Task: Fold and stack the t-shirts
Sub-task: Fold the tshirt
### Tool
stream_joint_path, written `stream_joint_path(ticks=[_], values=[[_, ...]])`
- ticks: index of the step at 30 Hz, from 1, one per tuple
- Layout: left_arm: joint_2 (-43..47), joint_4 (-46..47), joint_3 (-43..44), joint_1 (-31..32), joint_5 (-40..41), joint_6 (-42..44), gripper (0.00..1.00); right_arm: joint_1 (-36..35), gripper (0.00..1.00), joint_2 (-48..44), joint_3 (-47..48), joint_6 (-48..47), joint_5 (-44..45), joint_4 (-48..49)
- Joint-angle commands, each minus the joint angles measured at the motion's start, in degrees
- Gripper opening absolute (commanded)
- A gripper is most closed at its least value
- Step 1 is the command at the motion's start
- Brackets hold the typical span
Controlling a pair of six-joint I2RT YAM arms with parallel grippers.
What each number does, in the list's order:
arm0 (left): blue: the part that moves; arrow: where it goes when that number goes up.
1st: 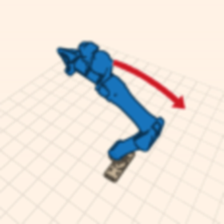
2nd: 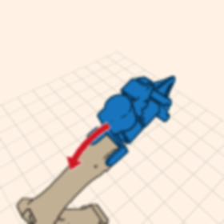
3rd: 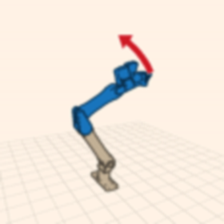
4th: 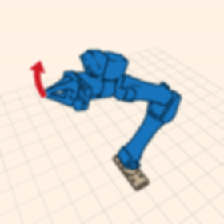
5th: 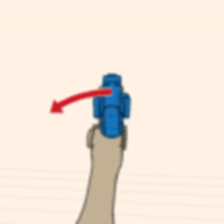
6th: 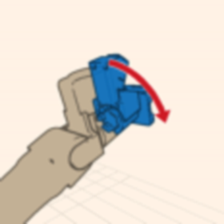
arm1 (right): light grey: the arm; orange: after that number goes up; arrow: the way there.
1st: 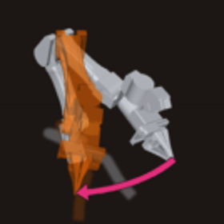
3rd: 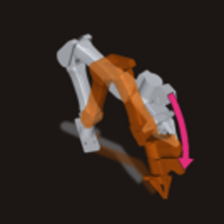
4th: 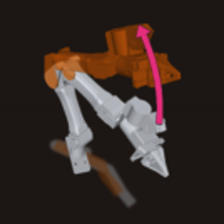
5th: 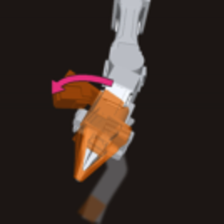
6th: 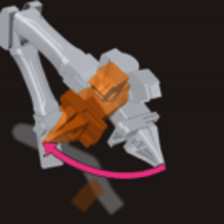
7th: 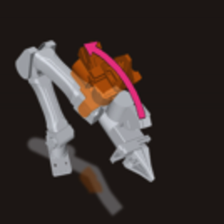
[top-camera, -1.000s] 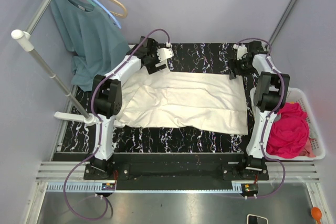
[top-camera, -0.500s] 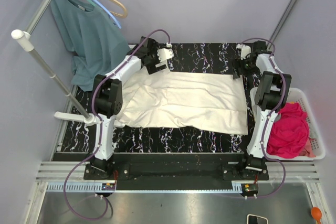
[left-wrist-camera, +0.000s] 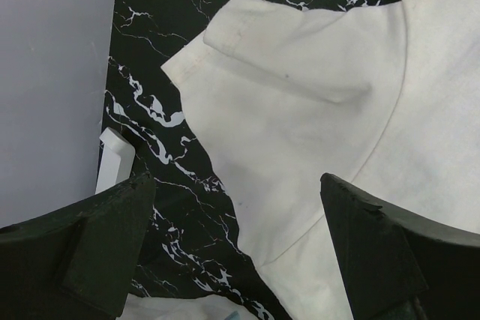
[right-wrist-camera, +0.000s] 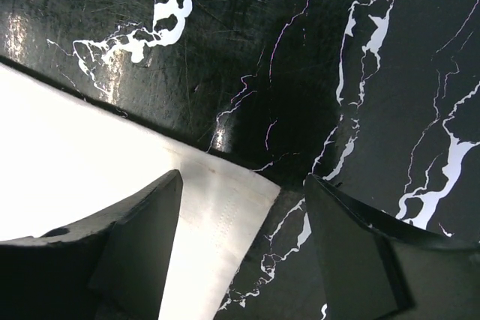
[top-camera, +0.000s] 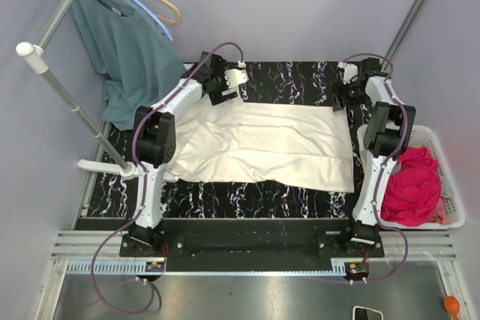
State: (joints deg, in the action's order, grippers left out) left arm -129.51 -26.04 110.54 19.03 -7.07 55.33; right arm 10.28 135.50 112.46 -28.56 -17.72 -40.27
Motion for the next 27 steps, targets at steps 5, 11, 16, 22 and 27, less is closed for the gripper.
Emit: stream_joint_path(ticks=[5, 11, 16, 22, 27], values=[[-1.1, 1.6, 3.7, -1.3, 0.7, 1.0, 0.99, 0.2, 0.64, -0.3, -3.8, 0.0, -1.9, -2.1], [-1.3, 1.7, 3.8, -1.7, 0.7, 1.0, 0.99, 0.2, 0.57, -1.4, -5.6, 1.1, -3.0, -2.2], [-1.5, 2.2, 4.2, -2.3, 0.8, 0.9, 0.99, 0.2, 0.47, -3.4, -8.7, 0.5, -2.6, -2.3], [-3.2, 2.7, 6.3, -2.7, 0.9, 0.6, 0.99, 0.2, 0.38, -5.2, -11.3, -0.4, -1.4, -2.1], [-6.4, 2.6, 9.9, -2.8, -0.7, -0.4, 0.99, 0.2, 0.29, -5.2, -11.1, -0.4, -0.6, -2.3]])
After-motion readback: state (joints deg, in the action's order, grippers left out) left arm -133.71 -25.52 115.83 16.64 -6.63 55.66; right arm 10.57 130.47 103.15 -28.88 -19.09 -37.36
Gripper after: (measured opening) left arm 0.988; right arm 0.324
